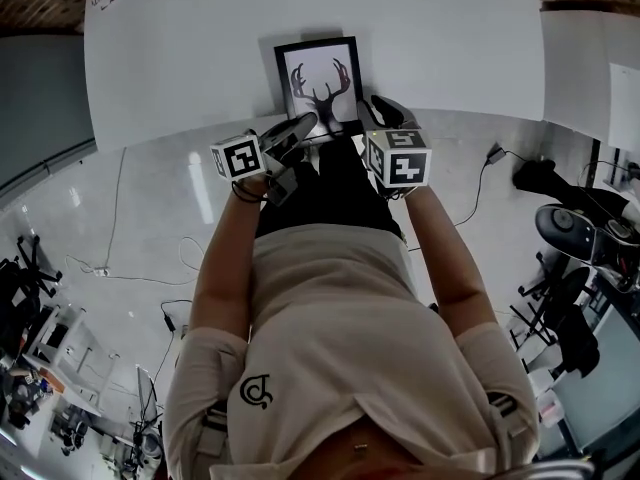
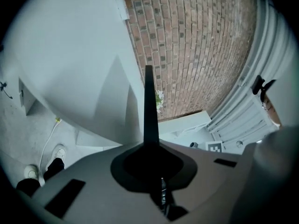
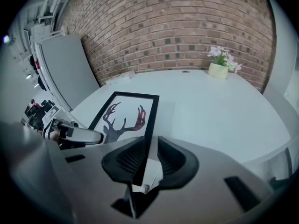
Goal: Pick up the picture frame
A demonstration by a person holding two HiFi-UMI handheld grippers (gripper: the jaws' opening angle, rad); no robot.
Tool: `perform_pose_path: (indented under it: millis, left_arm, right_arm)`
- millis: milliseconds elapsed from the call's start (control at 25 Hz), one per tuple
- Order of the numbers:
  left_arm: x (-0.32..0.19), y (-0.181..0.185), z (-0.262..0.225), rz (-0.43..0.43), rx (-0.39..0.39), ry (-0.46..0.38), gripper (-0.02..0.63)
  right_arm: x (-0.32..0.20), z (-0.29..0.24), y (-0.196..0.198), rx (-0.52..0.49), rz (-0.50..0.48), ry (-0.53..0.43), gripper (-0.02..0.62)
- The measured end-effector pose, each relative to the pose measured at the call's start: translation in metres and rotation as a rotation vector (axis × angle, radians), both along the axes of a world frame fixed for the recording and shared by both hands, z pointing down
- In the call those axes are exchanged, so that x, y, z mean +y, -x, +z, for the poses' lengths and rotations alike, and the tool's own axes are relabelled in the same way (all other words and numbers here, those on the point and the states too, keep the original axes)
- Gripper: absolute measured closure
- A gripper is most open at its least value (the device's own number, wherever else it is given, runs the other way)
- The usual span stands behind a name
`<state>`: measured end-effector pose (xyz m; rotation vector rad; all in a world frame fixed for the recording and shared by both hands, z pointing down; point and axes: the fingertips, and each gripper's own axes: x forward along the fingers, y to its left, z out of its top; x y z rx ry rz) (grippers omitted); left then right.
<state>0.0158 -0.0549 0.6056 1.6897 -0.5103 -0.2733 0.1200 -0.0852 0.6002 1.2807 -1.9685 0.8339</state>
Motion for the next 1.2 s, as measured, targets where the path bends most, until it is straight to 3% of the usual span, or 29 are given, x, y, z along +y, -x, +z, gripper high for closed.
perform_pose_path:
  millis: [160, 320, 920, 1200]
  left_arm:
    - [-0.010, 0.010, -0.027, -0.069, -0.039, -0.049, 0.583]
    - [-0.030, 0.037, -0.054, -0.168, -0.130, -0.130, 0.583]
    - [-0.076, 0.092, -0.206, -0.353, -0.445, -0.544, 0.583]
    - [-0.081, 0.126, -0.264, -0.426, -0.727, -0.773, 0.583]
  right_arm:
    - [-0.007, -0.021, -0.007, -0.010, 0.000, -0.042, 0.519]
    - [-0.018, -0.042, 0.000, -0.020, -0.009, -0.082, 0.543]
    - [-0.059, -0.153, 0.031, -0.080, -0.075, -0.355, 0.588]
    - [-0.071, -0.209, 0.044, -0.150, -0.063, -0.505, 0.588]
